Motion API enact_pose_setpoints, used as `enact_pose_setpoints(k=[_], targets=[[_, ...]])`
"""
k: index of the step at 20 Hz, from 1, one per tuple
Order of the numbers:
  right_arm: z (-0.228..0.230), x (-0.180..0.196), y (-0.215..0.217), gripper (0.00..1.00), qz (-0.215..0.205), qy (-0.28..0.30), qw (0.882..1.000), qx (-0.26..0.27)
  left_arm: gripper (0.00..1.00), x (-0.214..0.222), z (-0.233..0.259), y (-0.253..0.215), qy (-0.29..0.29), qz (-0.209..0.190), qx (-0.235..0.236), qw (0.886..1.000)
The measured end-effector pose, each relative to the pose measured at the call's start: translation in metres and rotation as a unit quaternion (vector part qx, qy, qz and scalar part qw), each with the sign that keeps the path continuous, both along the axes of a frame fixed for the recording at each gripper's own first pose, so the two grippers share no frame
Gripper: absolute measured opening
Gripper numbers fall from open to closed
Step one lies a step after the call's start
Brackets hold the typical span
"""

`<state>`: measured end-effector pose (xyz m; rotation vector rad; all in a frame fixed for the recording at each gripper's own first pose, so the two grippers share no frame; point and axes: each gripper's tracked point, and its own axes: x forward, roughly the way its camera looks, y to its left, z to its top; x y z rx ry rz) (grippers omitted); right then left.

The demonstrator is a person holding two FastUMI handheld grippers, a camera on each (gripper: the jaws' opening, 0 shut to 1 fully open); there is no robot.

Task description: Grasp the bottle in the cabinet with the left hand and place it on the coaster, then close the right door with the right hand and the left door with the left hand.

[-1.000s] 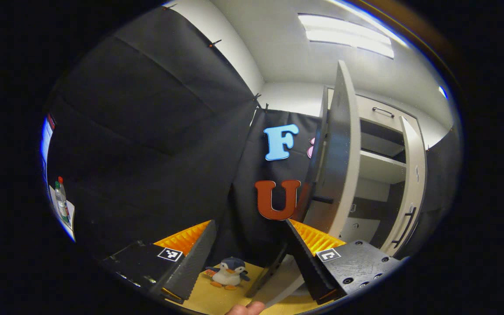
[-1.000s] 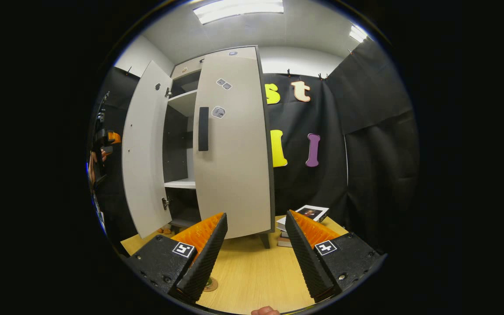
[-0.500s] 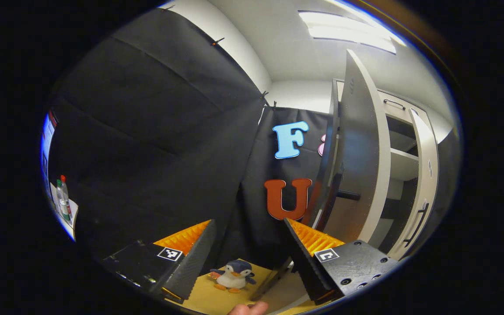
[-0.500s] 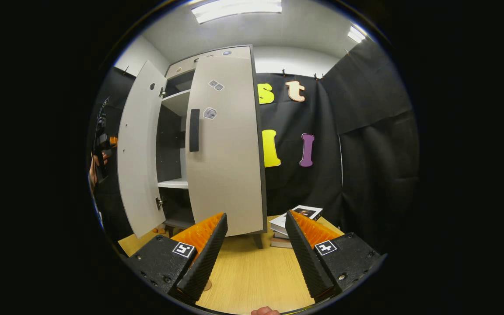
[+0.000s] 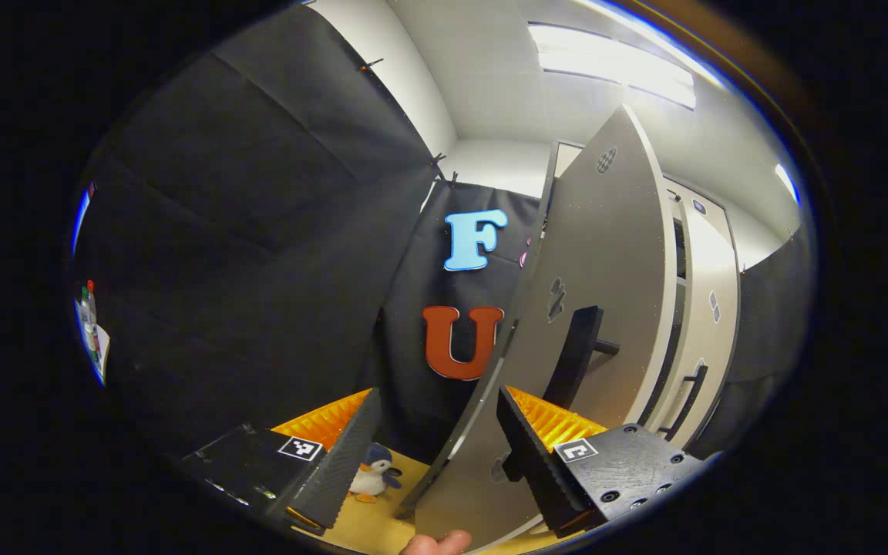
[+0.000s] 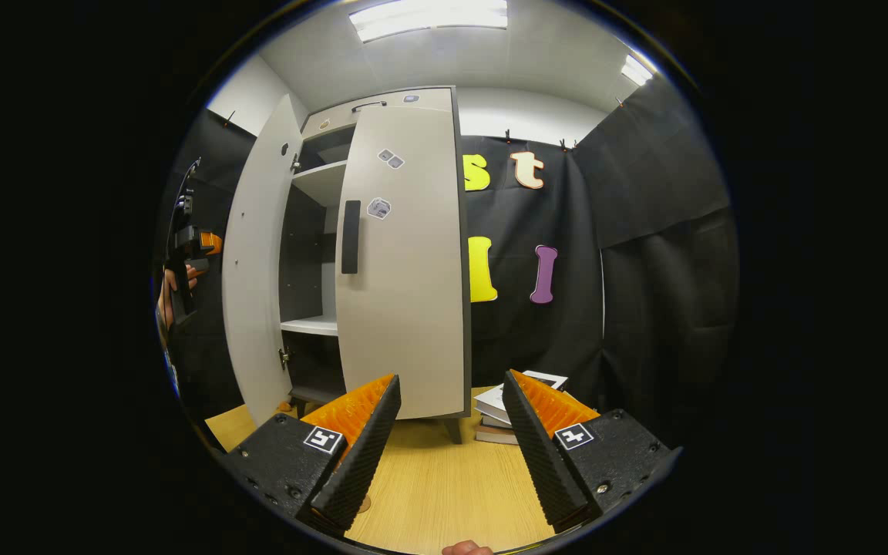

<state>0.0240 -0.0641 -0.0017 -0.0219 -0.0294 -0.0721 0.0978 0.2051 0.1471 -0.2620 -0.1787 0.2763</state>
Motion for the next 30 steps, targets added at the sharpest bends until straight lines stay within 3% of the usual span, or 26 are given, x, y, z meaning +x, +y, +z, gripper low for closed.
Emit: enact_pose_setpoints(k=[4, 8, 17, 18, 20, 21, 26, 27, 30], targets=[[0.005, -0.003, 0.004, 0.82, -0.001, -0.006, 1.000, -0.002, 0.93, 0.013, -0.002, -0.032, 0.000, -0.050, 0.006, 0.999], [0.006, -0.004, 0.003, 0.82, -0.004, -0.007, 1.000, 0.003, 0.94, 0.026, -0.012, -0.069, 0.017, -0.140, 0.009, 0.990], [0.003, -0.017, -0.006, 0.82, -0.025, -0.002, 1.000, -0.002, 0.95, 0.004, -0.004, -0.070, 0.004, -0.116, 0.075, 0.990], [0.003, -0.017, -0.008, 0.82, -0.029, 0.001, 1.000, -0.005, 0.99, -0.002, -0.007, -0.072, 0.006, -0.114, 0.079, 0.990], [0.004, -0.016, -0.006, 0.82, -0.030, -0.004, 1.000, -0.007, 0.94, -0.017, -0.021, -0.085, 0.012, -0.122, 0.072, 0.990], [0.003, -0.014, -0.004, 0.82, -0.027, -0.003, 1.000, -0.005, 0.99, -0.023, -0.031, -0.094, 0.017, -0.129, 0.065, 0.989], [-0.004, -0.009, 0.005, 0.82, -0.014, 0.010, 1.000, 0.000, 0.95, -0.047, -0.081, -0.120, 0.053, -0.131, 0.048, 0.989], [-0.007, -0.009, 0.006, 0.82, -0.013, 0.015, 1.000, -0.002, 1.00, -0.050, -0.089, -0.125, 0.054, -0.132, 0.047, 0.989], [-0.015, -0.009, 0.007, 0.82, -0.009, 0.033, 0.999, -0.006, 0.95, -0.062, -0.104, -0.125, 0.051, -0.109, 0.066, 0.991]])
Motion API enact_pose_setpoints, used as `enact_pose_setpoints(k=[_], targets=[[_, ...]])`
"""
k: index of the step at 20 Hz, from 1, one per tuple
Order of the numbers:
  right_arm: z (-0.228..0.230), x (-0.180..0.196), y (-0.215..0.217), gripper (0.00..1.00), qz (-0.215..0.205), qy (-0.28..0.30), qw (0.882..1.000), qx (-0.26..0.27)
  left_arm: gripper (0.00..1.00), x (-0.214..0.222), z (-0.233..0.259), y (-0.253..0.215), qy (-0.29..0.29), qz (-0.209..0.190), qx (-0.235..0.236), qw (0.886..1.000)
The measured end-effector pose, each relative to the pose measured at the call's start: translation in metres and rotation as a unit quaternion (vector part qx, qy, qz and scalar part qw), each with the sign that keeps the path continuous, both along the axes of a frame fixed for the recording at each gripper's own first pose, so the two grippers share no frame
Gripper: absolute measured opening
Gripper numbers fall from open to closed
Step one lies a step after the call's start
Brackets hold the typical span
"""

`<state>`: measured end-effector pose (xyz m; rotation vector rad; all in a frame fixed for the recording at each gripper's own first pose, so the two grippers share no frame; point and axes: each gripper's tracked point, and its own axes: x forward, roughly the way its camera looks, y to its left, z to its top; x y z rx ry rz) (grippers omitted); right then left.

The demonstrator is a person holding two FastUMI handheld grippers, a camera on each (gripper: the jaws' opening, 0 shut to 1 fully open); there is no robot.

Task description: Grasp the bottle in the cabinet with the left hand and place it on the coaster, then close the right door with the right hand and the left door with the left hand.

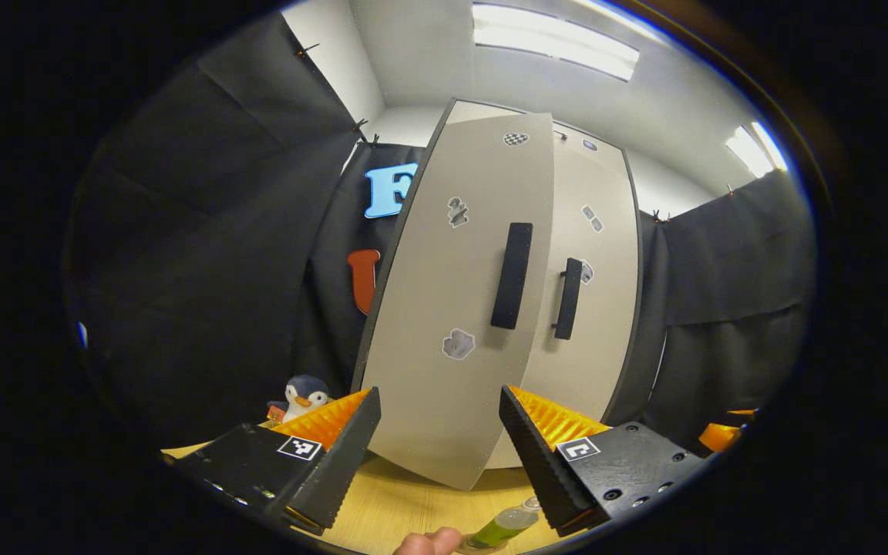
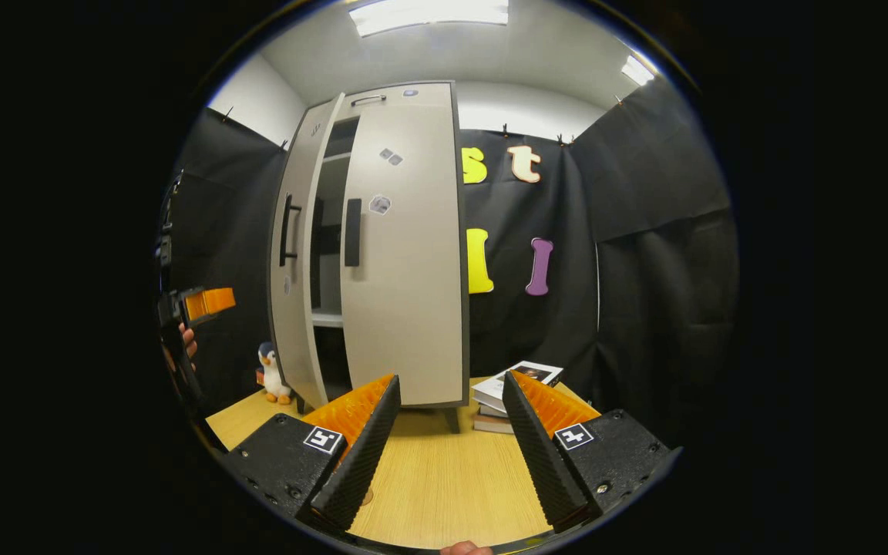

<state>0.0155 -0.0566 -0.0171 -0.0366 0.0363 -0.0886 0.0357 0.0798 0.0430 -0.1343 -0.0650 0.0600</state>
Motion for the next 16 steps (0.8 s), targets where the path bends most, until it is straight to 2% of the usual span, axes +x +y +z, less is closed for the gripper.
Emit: enact_pose_setpoints(k=[1, 2, 3, 5, 7, 8, 10, 11, 12, 14, 15, 16], targets=[[-0.002, 0.001, -0.001, 0.82, 0.001, 0.004, 1.000, 0.000, 0.95, -0.004, -0.004, -0.001, -0.002, 0.009, 0.008, 1.000], [-0.002, 0.001, 0.000, 0.82, 0.003, 0.007, 1.000, 0.001, 1.00, -0.008, -0.009, -0.004, -0.003, 0.012, 0.015, 1.000], [-0.003, 0.002, 0.002, 0.82, 0.005, 0.008, 1.000, 0.004, 0.95, -0.011, -0.014, -0.009, -0.001, 0.012, 0.022, 1.000], [-0.009, 0.004, 0.004, 0.82, 0.009, 0.013, 1.000, 0.008, 1.00, -0.018, -0.023, -0.018, 0.005, 0.010, 0.033, 0.999], [-0.013, 0.007, 0.011, 0.82, 0.019, 0.022, 1.000, 0.011, 0.99, -0.023, -0.027, -0.024, 0.003, 0.009, 0.041, 0.999], [-0.013, 0.009, 0.013, 0.82, 0.023, 0.023, 0.999, 0.011, 0.95, -0.025, -0.027, -0.027, 0.002, 0.009, 0.046, 0.999], [-0.014, 0.013, 0.021, 0.82, 0.034, 0.027, 0.999, 0.010, 1.00, -0.028, -0.029, -0.029, 0.002, 0.011, 0.059, 0.998], [-0.015, 0.013, 0.024, 0.82, 0.039, 0.027, 0.999, 0.009, 1.00, -0.029, -0.029, -0.031, 0.002, 0.011, 0.063, 0.998], [-0.014, 0.014, 0.028, 0.83, 0.044, 0.025, 0.999, 0.010, 0.95, -0.030, -0.029, -0.033, 0.001, 0.008, 0.064, 0.998], [-0.015, 0.016, 0.033, 0.83, 0.049, 0.023, 0.998, 0.012, 0.95, -0.030, -0.030, -0.039, 0.001, 0.000, 0.064, 0.998], [-0.017, 0.019, 0.034, 0.83, 0.051, 0.024, 0.998, 0.014, 0.99, -0.029, -0.031, -0.041, 0.002, -0.002, 0.064, 0.998], [-0.017, 0.021, 0.036, 0.82, 0.054, 0.026, 0.998, 0.016, 0.99, -0.029, -0.032, -0.042, 0.005, -0.004, 0.065, 0.998]])
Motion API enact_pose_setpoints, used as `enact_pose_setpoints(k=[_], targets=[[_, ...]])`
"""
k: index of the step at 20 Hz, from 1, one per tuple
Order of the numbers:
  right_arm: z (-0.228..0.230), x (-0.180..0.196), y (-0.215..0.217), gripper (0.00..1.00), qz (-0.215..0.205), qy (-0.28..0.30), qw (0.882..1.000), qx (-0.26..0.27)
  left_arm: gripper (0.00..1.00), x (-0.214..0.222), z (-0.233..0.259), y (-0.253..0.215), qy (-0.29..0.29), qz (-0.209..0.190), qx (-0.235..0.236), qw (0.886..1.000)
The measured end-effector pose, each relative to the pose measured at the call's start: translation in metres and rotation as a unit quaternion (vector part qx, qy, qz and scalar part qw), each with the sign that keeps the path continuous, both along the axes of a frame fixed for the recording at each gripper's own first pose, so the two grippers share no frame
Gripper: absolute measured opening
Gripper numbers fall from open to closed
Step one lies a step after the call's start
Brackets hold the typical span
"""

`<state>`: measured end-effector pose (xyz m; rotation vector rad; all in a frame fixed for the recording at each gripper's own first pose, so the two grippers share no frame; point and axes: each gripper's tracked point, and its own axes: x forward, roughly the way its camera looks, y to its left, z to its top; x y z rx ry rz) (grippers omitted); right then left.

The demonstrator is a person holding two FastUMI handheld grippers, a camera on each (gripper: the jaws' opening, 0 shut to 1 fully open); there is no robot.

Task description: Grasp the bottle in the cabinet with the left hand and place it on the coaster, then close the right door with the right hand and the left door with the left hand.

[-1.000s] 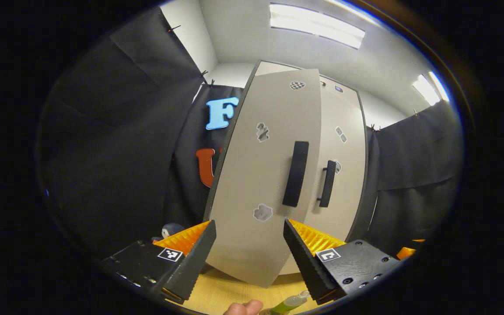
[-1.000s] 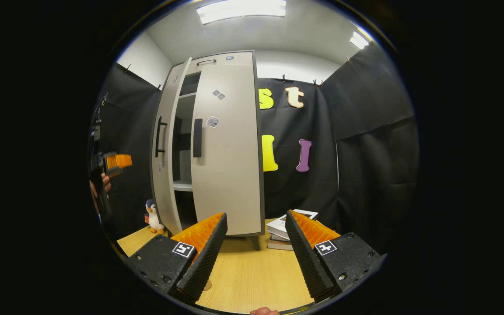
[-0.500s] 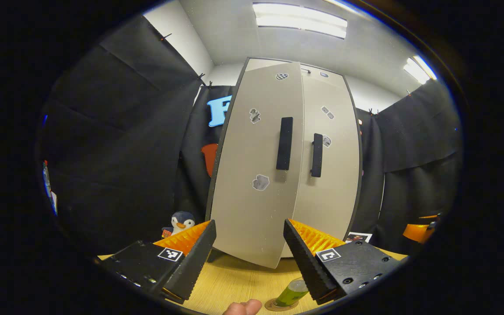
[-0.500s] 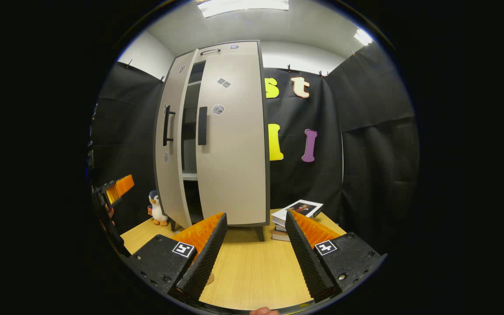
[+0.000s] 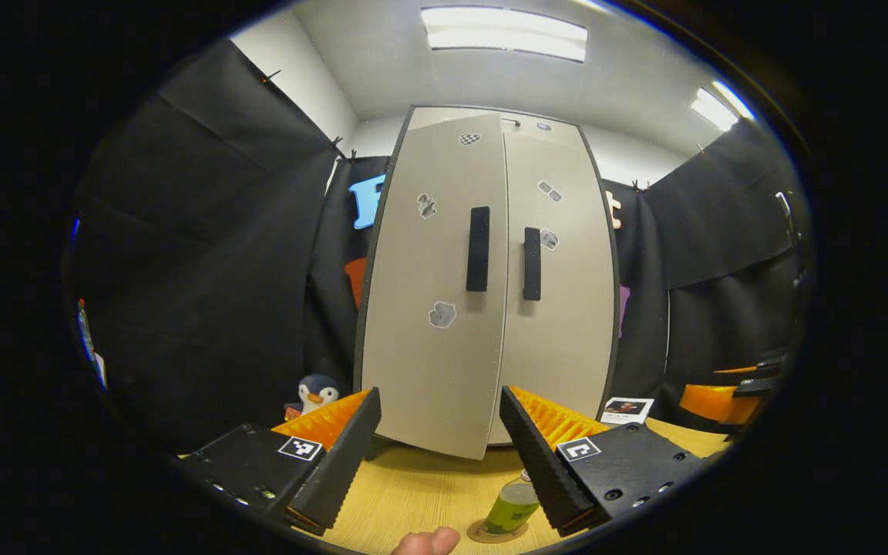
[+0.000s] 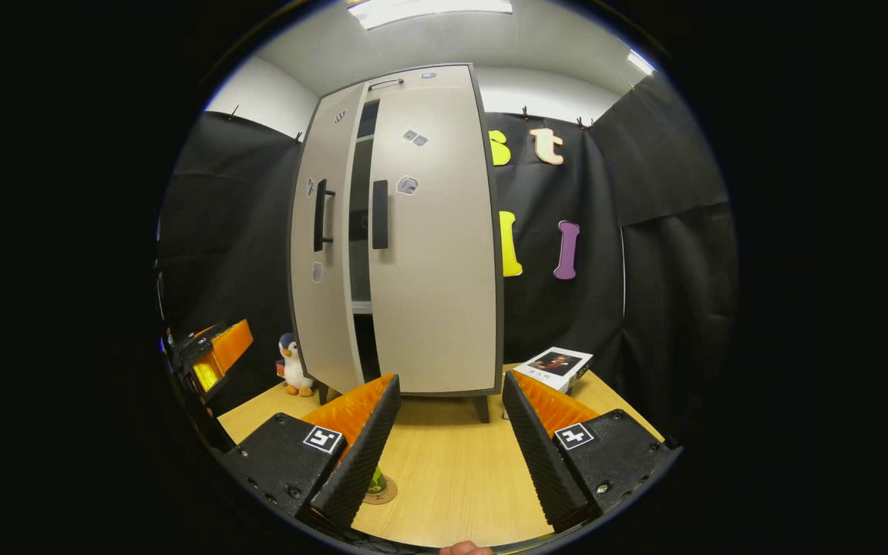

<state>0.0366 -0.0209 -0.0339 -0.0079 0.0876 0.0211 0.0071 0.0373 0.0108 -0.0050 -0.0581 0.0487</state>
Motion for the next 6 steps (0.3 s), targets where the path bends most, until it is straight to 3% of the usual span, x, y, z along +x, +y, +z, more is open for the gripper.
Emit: enact_pose_setpoints(k=[3, 4, 5, 6], targets=[[0.005, 0.004, -0.003, 0.83, 0.000, -0.004, 1.000, 0.005, 0.99, 0.004, 0.001, -0.004, 0.005, -0.006, 0.002, 1.000], [0.008, 0.004, -0.004, 0.83, 0.000, -0.008, 1.000, 0.007, 0.95, 0.006, 0.002, -0.006, 0.004, -0.008, 0.004, 1.000], [0.011, 0.004, -0.006, 0.83, -0.001, -0.012, 1.000, 0.009, 0.99, 0.007, 0.003, -0.006, 0.005, -0.009, 0.007, 1.000], [0.013, 0.005, -0.006, 0.83, -0.002, -0.015, 1.000, 0.010, 0.95, 0.008, 0.003, -0.008, 0.005, -0.009, 0.010, 1.000]])
